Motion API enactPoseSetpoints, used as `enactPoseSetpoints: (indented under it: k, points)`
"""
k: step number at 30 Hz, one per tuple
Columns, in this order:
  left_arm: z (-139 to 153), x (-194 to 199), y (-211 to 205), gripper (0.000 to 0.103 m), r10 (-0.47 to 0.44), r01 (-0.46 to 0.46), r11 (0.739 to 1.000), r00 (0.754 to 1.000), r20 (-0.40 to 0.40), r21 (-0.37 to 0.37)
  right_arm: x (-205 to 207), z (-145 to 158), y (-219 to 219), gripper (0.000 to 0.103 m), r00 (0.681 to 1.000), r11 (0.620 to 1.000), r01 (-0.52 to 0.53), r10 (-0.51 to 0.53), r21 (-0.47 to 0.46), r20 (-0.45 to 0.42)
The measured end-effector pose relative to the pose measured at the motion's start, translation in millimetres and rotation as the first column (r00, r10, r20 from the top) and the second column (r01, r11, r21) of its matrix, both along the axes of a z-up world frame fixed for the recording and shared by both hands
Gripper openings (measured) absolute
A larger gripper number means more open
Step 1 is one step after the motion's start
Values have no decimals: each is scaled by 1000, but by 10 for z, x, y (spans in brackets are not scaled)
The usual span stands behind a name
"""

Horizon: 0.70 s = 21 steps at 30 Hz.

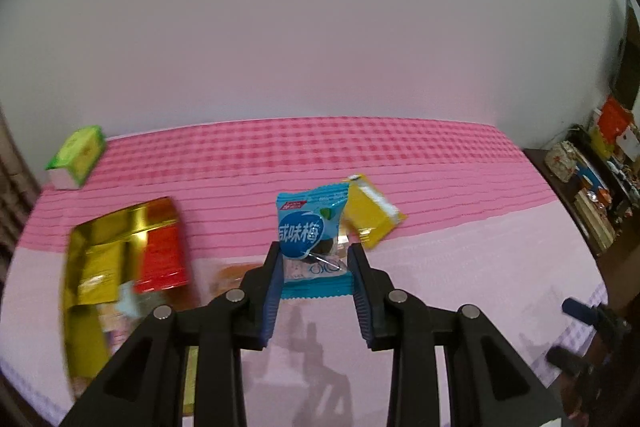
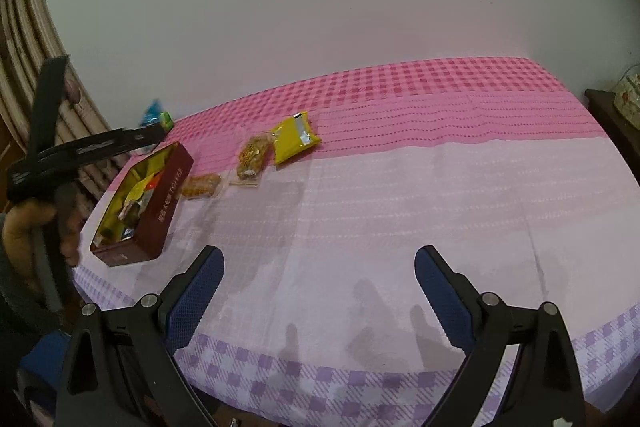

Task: Organize snacks
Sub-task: 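Carry the plum candy bag with the left tool into the tin and release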

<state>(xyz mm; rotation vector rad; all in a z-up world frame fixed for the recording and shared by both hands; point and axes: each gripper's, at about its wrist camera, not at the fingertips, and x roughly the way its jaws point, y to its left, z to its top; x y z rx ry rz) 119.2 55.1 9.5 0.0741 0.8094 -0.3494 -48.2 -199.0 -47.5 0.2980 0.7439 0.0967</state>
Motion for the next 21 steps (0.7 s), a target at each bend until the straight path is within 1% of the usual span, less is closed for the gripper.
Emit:
enactPoseSetpoints:
  k: [5,7,11,15,21]
  points:
    - [69,-111,538,32,115,-117,991,993,38,70,-5,9,29,96,1000,1000,-14,14,-1,-1]
    - [51,-104,752,32,164,-167,983,986,33,77,-3,-1,53,96,1000,1000,-19,19,-1,-8]
    - [-10,-99,1125,32,250,-253,960,967,36,121,-14,18,88,96,1000,1000,-29,29,0,-7]
    - [-70,-82,1298,32,294,-297,943,955,41,147,-28,33,102,96,1000,1000,-31,31,-3,-1]
    - [-90,-91,1346,32,310,-316,932,949,58,176,-13,-12,124,96,999,999,-32,32,-7,-18]
